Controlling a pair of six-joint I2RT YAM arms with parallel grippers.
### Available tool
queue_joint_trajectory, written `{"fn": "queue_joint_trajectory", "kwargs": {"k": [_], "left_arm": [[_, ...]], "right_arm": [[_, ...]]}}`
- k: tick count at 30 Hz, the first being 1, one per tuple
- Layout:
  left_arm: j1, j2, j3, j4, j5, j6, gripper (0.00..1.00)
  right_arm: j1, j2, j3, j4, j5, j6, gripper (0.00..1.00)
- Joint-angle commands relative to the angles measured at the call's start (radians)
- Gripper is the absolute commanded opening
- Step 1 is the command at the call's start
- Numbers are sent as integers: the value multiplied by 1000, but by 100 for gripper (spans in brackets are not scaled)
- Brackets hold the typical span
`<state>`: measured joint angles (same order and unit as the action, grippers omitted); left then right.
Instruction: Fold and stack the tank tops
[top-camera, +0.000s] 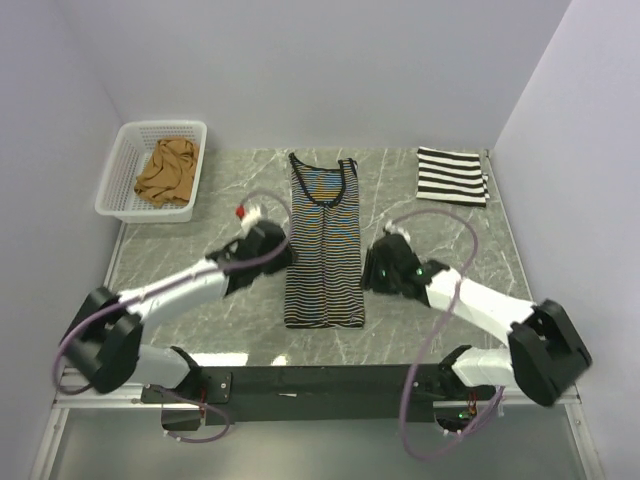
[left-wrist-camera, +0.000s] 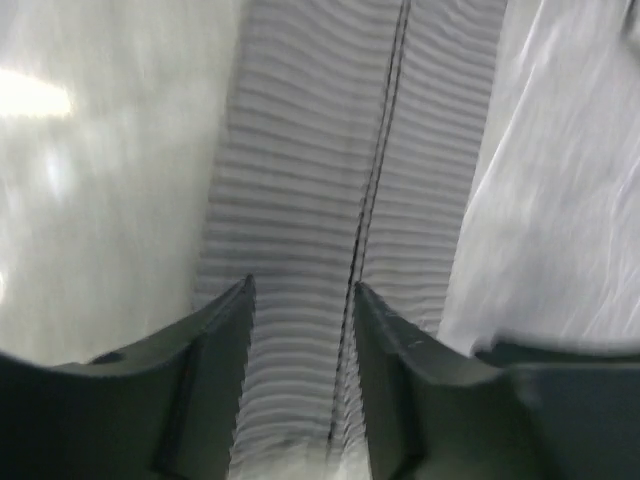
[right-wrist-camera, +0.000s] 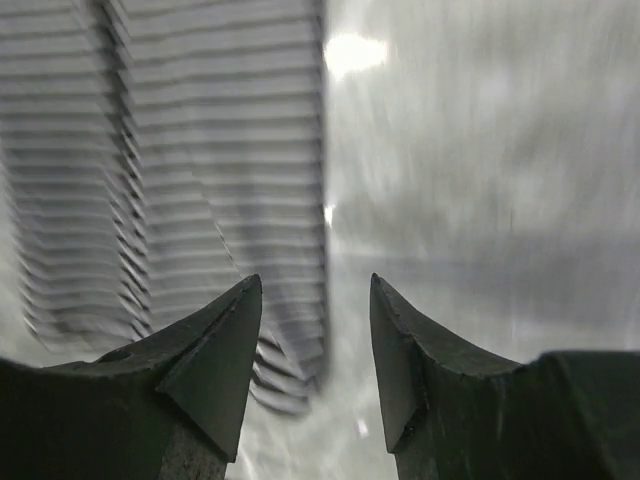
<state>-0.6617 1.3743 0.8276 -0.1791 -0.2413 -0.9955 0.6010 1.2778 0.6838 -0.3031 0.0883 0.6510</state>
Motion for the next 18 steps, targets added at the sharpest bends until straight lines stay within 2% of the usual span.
{"fn": "queue_joint_trajectory", "kwargs": {"k": [1,2,5,9,18], "left_arm": [[-116,-104,-149,-72,-94,-178,52],[-175,-121,-166,-120,-117,-202,52],[-255,-198,-241,-163,-159,-279,52],[-283,-261,-300,-154,-142,-311,52],[-308,-219,-340,-99,-104,-354,49]], "right_arm": [[77,-127,-140,27,8,148,54],[89,-185,-176,35,-5,163,54],[140,-280,-269,38,5,225,54],[164,-345,-326,35,14,272,54],[192,-357,-362,74,19,335,54]]}}
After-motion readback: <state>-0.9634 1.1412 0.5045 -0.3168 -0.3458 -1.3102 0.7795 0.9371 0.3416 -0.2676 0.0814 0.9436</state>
